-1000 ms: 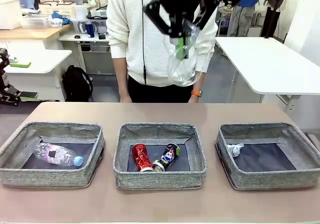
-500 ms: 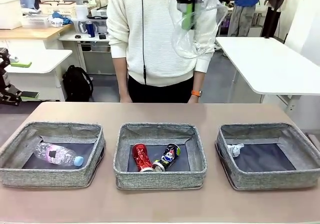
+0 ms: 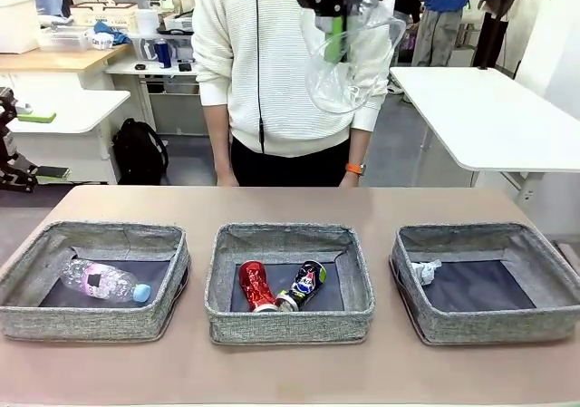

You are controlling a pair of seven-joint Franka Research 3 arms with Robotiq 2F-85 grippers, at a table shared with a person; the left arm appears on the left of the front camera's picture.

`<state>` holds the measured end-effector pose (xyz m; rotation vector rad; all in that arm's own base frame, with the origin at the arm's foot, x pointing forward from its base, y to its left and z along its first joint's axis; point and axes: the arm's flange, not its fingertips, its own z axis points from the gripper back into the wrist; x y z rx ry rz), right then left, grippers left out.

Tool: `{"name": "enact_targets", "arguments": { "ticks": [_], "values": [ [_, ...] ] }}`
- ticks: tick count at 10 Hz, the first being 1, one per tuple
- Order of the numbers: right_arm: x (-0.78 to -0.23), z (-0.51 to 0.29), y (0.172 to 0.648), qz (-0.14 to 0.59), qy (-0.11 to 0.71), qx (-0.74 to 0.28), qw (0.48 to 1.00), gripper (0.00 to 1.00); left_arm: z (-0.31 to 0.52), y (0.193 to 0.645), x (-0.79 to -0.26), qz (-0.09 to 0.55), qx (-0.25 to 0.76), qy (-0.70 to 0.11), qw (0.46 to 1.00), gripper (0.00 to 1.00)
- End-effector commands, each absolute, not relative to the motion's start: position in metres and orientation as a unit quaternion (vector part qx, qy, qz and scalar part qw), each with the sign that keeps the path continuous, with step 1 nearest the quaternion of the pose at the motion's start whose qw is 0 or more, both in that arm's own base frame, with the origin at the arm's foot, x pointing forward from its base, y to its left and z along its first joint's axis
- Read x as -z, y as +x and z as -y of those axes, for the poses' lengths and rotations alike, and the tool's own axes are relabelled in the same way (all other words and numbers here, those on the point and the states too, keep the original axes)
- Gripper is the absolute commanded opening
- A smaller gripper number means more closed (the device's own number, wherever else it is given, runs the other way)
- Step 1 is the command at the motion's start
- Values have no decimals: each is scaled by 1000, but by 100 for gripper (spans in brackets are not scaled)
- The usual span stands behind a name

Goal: Sort the waste into the appropriate baskets.
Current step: Pick up the waste item pointed out by the person.

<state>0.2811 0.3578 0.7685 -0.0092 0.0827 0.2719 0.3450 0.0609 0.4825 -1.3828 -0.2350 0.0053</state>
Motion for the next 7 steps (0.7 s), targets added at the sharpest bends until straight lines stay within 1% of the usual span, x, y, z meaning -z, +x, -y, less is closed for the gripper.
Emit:
{"name": "enact_targets", "arguments": {
  "ticks": [1,2,5,7],
  "values": [
    [-757,-352,286,-51,45,-122,990,2,-62,344,-482,112,8,-637,763,100],
    [-749,-356,289,-42,68,-98,992,2,-62,344,-482,112,8,-637,763,100],
    [-743,-381,299,-83,125,5,989,2,-62,344,-482,112,8,-637,763,100],
    [-739,-386,303,-98,133,35,986,2,-62,344,-482,112,8,-637,763,100]
  ]
}}
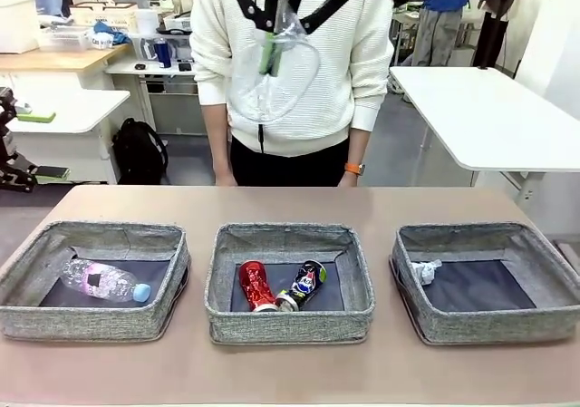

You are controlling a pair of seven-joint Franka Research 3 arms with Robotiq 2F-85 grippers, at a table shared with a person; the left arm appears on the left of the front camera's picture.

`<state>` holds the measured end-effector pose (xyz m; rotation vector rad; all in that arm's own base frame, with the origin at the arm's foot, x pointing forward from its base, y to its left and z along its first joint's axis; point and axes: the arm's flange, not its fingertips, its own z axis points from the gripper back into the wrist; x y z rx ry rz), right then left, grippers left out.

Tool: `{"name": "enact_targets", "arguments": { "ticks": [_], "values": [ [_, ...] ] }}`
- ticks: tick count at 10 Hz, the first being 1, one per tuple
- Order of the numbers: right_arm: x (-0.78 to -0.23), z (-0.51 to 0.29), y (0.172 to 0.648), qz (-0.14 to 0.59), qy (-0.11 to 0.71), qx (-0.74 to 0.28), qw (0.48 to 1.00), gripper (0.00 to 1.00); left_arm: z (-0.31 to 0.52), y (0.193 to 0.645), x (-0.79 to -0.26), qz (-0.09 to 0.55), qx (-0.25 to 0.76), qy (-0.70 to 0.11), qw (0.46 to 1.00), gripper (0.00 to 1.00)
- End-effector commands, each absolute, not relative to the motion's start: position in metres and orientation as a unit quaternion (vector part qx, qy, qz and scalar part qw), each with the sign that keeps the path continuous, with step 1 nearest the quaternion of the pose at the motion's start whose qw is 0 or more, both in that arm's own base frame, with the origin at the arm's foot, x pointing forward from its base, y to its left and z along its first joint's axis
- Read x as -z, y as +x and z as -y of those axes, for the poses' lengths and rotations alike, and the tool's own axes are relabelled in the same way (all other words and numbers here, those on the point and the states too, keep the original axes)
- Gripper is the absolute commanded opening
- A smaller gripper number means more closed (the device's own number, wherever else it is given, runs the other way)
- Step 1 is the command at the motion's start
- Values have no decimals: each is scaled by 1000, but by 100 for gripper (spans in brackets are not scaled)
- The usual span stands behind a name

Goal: Sort the waste into the appropriate baskets.
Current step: Pick up the waste item pointed out by the person.

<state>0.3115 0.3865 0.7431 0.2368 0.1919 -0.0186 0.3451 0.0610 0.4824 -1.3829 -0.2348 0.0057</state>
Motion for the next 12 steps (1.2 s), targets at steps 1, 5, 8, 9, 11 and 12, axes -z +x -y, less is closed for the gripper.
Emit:
{"name": "enact_targets", "arguments": {
  "ticks": [1,5,8,9,11,12],
  "values": [
    [-734,-387,308,-102,139,54,984,2,-62,344,-482,112,8,-637,763,100],
    [-743,-386,312,-96,118,9,988,2,-62,344,-482,112,8,-637,763,100],
    [-743,-386,312,-96,118,9,988,2,-62,344,-482,112,8,-637,763,100],
    [-743,-386,312,-96,118,9,988,2,-62,344,-482,112,8,-637,763,100],
    [-743,-386,312,-96,118,9,988,2,-62,344,-482,112,8,-637,763,100],
    [-743,-386,312,-96,118,9,988,2,-62,344,-482,112,8,-637,763,100]
  ]
}}
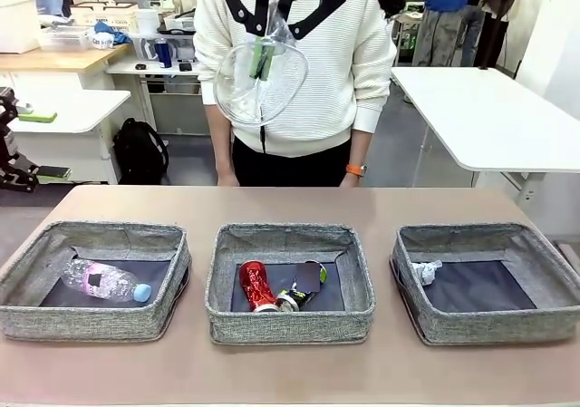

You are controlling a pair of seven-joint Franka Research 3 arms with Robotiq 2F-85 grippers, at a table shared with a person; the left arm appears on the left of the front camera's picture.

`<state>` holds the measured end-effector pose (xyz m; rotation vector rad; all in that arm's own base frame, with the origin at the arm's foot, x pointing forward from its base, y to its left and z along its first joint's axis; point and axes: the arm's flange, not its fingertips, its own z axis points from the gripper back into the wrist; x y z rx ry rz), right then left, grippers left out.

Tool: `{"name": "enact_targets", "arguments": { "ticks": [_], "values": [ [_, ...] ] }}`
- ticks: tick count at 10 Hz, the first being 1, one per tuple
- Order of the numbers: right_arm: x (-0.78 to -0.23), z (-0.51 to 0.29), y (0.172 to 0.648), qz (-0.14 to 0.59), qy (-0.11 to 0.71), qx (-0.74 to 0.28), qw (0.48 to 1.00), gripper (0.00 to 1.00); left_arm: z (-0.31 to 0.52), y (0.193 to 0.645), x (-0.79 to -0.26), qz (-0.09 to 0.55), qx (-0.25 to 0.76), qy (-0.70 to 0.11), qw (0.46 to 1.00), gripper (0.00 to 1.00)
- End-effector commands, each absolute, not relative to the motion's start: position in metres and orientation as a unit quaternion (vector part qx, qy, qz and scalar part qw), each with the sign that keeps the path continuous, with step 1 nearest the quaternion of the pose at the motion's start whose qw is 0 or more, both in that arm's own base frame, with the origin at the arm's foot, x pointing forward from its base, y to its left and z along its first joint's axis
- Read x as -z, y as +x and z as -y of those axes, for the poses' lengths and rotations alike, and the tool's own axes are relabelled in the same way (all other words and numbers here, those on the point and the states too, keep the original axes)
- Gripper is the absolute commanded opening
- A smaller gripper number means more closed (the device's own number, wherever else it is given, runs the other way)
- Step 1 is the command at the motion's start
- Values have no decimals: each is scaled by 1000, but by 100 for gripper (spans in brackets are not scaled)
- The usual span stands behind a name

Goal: Sort the waste into the appropriate baskets.
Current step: Pick up the waste item pointed out by the person.

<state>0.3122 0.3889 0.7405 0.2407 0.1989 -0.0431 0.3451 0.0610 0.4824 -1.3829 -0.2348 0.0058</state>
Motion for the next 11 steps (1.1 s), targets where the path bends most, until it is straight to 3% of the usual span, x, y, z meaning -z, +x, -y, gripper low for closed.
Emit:
{"name": "enact_targets", "arguments": {
  "ticks": [1,11],
  "values": [
    [-743,-386,312,-96,118,9,988,2,-62,344,-482,112,8,-637,763,100],
    [-743,-386,312,-96,118,9,988,2,-62,344,-482,112,8,-637,763,100]
  ]
}}
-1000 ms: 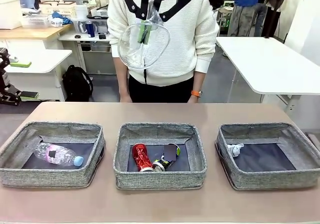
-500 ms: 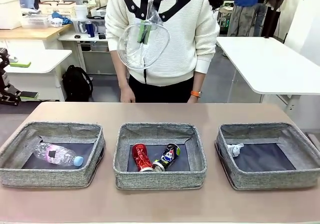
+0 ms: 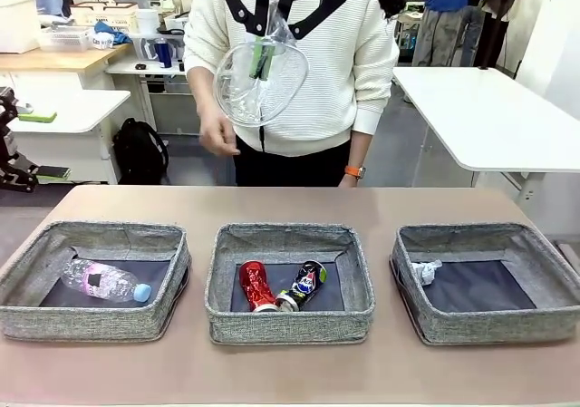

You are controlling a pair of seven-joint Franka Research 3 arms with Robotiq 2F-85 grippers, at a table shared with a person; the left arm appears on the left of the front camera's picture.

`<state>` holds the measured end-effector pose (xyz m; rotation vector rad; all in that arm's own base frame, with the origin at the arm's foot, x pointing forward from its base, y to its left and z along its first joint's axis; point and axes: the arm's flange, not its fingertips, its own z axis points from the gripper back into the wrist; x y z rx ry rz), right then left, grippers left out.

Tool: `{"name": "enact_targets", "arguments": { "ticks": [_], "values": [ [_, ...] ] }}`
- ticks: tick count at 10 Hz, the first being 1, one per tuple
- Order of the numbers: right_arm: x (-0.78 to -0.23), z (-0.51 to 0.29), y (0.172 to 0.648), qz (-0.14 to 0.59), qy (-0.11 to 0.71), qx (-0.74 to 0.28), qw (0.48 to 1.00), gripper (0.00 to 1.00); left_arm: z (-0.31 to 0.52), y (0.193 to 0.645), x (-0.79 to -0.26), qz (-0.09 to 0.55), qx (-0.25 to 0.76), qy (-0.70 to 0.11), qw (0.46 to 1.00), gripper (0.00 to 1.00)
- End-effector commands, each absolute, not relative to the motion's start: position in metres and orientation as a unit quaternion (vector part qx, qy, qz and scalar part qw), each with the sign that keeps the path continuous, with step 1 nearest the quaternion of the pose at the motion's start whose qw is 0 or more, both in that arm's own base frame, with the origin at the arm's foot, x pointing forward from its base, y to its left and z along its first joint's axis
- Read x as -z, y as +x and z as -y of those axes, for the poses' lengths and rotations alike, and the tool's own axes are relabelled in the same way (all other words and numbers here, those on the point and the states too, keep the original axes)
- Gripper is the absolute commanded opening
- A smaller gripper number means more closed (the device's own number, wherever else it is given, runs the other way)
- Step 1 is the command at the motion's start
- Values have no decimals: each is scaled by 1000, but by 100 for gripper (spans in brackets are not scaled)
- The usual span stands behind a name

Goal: Sort the waste into the appropriate baskets.
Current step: Pick up the waste item pointed out by the person, then place the picked waste into the Fabric basket indicated by the person.

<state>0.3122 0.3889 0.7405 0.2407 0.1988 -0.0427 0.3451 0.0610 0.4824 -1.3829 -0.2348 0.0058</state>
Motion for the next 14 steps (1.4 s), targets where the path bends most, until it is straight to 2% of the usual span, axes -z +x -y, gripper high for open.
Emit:
{"name": "enact_targets", "arguments": {
  "ticks": [1,12,14],
  "values": [
    [-743,-386,312,-96,118,9,988,2,-62,344,-482,112,8,-637,763,100],
    [-740,-389,312,-99,120,21,988,2,-62,344,-482,112,8,-637,763,100],
    [-710,-421,344,-90,107,-85,986,2,-62,344,-482,112,8,-637,763,100]
  ]
}}
